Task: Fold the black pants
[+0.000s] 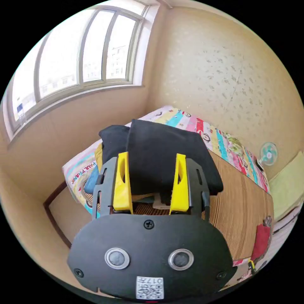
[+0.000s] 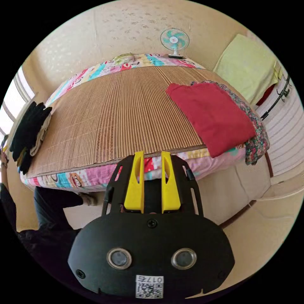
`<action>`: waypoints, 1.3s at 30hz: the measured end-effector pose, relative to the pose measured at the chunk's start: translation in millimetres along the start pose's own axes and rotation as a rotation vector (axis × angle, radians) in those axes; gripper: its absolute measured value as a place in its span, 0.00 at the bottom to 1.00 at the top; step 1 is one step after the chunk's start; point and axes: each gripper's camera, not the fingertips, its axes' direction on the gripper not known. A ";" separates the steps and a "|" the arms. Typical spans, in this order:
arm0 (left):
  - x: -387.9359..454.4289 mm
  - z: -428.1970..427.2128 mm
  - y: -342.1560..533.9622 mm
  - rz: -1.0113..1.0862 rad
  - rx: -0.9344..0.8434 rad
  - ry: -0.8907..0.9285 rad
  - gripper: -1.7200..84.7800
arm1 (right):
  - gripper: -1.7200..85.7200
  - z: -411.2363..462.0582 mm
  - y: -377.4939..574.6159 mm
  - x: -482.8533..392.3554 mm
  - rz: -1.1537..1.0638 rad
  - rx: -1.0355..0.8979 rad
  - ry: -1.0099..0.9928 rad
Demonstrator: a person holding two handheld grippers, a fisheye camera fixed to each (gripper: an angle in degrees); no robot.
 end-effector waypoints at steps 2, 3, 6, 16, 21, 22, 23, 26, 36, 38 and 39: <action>-15.2 25.2 1.9 -0.059 -0.130 0.114 0.21 | 0.12 -10.1 13.4 9.9 0.034 -0.010 0.035; -24.4 36.5 9.6 -0.119 -0.181 0.197 0.18 | 0.12 -15.9 21.6 18.6 0.053 -0.023 0.082; -29.5 6.5 23.2 -0.146 -0.054 0.348 0.10 | 0.11 -29.4 38.1 47.9 0.117 -0.050 0.150; 236.3 -85.5 89.1 0.665 -0.197 1.176 0.06 | 0.03 -82.5 39.8 76.5 0.246 0.231 -0.241; 338.4 -123.1 361.8 1.362 -0.584 1.226 0.06 | 0.03 -89.3 30.8 21.3 0.108 0.200 -0.178; 335.7 -123.9 391.2 1.396 -0.639 1.241 0.06 | 0.03 -89.0 31.1 16.6 0.097 0.194 -0.181; 322.8 -125.2 441.6 1.424 -0.732 1.288 0.05 | 0.03 -88.2 32.1 7.8 0.067 0.181 -0.190; 266.6 -124.7 512.9 1.287 -0.858 1.400 0.05 | 0.05 -86.8 34.8 -20.5 -0.042 0.151 -0.185; 97.8 -119.9 463.9 0.908 -0.688 1.117 0.08 | 0.18 -32.0 -40.6 -160.9 -0.225 -0.007 -0.376; 84.8 -130.9 448.3 0.876 -0.596 1.068 0.09 | 0.17 -19.2 -53.5 -146.3 -0.056 -0.024 -0.462; 79.9 -138.6 440.8 0.851 -0.536 1.039 0.09 | 0.17 -14.4 -54.2 -134.7 0.018 0.011 -0.545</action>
